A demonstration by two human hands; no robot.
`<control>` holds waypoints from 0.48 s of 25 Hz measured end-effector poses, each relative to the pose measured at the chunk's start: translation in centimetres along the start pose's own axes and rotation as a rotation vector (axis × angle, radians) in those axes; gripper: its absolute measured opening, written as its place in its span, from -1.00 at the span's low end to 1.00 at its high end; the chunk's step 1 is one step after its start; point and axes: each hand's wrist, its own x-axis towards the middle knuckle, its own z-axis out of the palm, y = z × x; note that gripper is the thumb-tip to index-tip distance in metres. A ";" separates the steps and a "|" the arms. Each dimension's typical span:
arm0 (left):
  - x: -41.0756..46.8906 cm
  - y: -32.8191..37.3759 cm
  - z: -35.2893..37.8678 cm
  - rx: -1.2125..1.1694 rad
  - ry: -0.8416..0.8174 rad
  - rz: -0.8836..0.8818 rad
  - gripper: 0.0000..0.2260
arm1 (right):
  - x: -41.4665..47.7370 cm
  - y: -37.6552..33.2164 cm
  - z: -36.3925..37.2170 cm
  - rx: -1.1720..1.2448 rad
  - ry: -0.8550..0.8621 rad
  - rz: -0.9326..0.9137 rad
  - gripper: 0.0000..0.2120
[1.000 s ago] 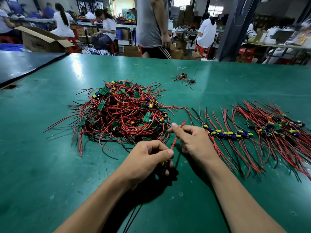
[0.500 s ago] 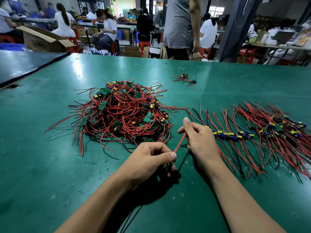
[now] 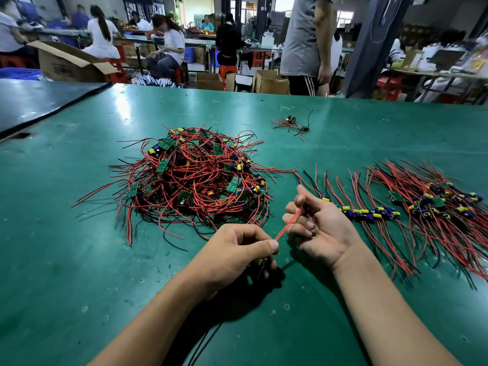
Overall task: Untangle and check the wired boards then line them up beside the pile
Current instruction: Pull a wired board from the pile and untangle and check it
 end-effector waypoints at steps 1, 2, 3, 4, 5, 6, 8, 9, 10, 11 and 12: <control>0.0 0.0 0.0 -0.002 0.000 0.001 -0.89 | 0.0 0.1 0.1 -0.008 0.011 -0.004 -0.69; 0.0 -0.1 0.0 -0.004 0.005 0.001 -0.89 | -0.1 0.1 0.2 -0.035 0.043 -0.020 -0.69; 0.0 -0.1 0.0 -0.012 0.014 0.003 -0.89 | 0.0 0.1 0.3 -0.079 0.083 -0.047 -0.69; 0.1 -0.2 0.0 -0.028 0.031 0.002 -0.89 | 0.0 0.2 0.3 -0.133 0.110 -0.073 -0.64; 0.1 -0.3 0.1 -0.050 0.054 -0.002 -0.88 | 0.0 0.2 0.3 -0.182 0.119 -0.091 -0.55; 0.2 -0.3 0.1 -0.073 0.085 -0.008 -0.87 | -0.1 0.2 0.4 -0.219 0.121 -0.101 -0.46; 0.4 -0.2 0.2 -0.120 0.148 -0.022 -0.80 | -0.2 0.2 0.5 -0.272 0.129 -0.118 -0.31; 0.5 -0.1 0.2 -0.146 0.171 -0.030 -0.75 | -0.2 0.2 0.5 -0.294 0.138 -0.131 -0.27; 0.6 0.0 0.2 -0.176 0.189 -0.037 -0.69 | -0.2 0.2 0.5 -0.318 0.148 -0.144 -0.25; 0.8 0.0 0.2 -0.203 0.201 -0.043 -0.64 | -0.2 0.3 0.5 -0.345 0.154 -0.159 -0.26; 0.9 0.1 0.2 -0.225 0.209 -0.047 -0.60 | -0.2 0.3 0.5 -0.377 0.157 -0.174 -0.27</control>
